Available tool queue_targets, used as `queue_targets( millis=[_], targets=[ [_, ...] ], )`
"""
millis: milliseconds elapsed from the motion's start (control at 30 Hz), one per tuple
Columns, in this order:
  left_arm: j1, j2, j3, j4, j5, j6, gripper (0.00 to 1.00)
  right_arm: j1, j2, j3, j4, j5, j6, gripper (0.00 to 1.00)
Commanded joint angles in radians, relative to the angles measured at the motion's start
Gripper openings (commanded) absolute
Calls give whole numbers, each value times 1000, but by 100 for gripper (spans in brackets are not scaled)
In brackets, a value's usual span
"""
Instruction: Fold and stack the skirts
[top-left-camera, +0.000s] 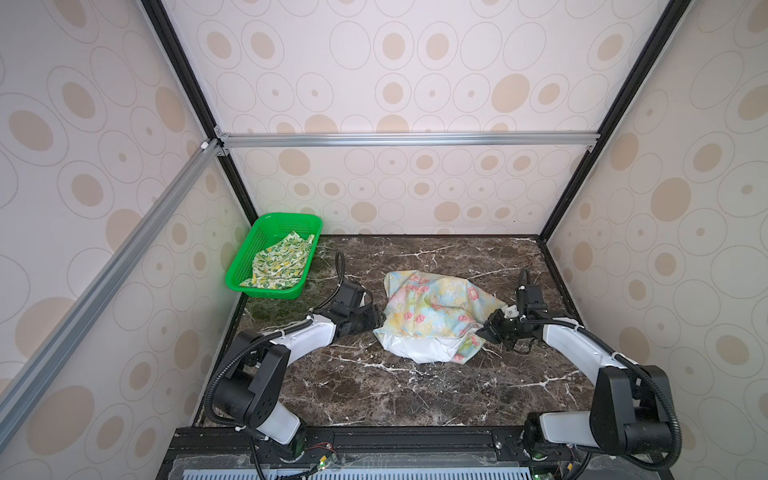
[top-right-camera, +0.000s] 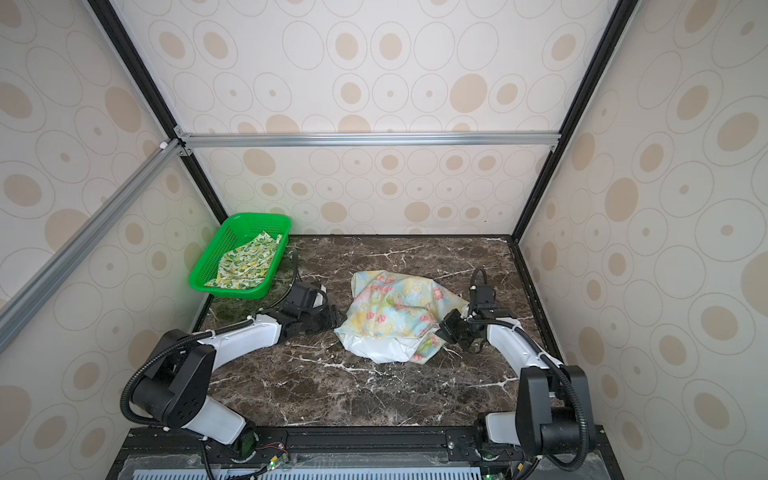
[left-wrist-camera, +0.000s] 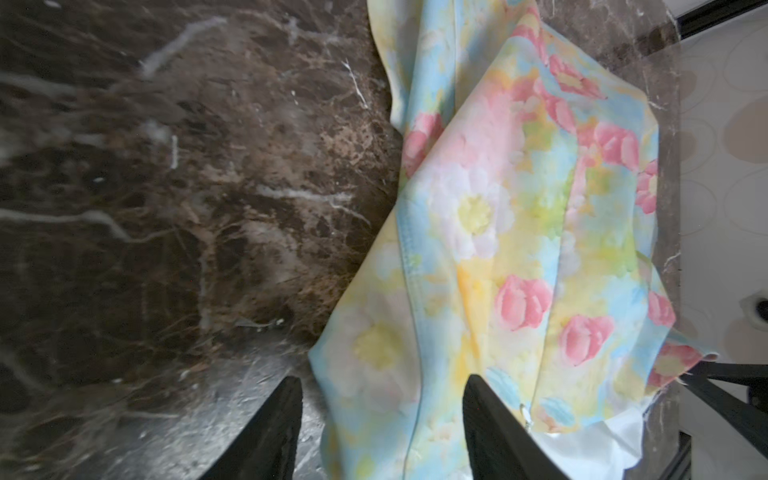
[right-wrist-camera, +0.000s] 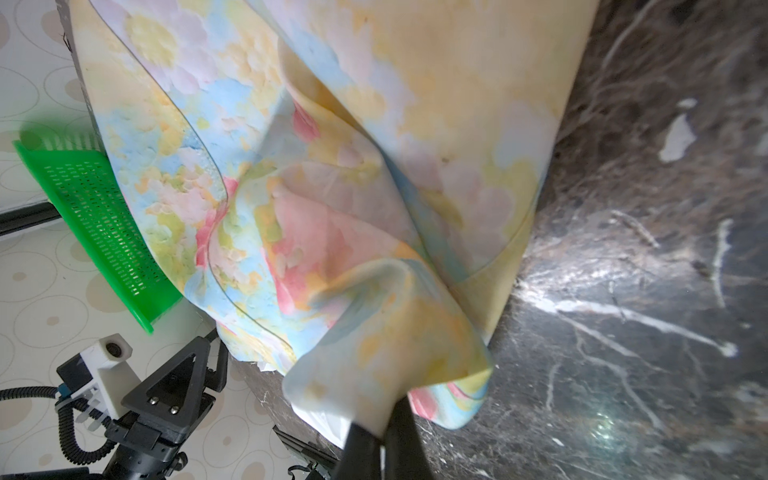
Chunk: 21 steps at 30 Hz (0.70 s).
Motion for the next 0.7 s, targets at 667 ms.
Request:
queue_targets(
  millis=[667],
  targets=[
    [-62,-255,-185,38,-44,519,45,9,70,28,18,-68,-36,0]
  ],
)
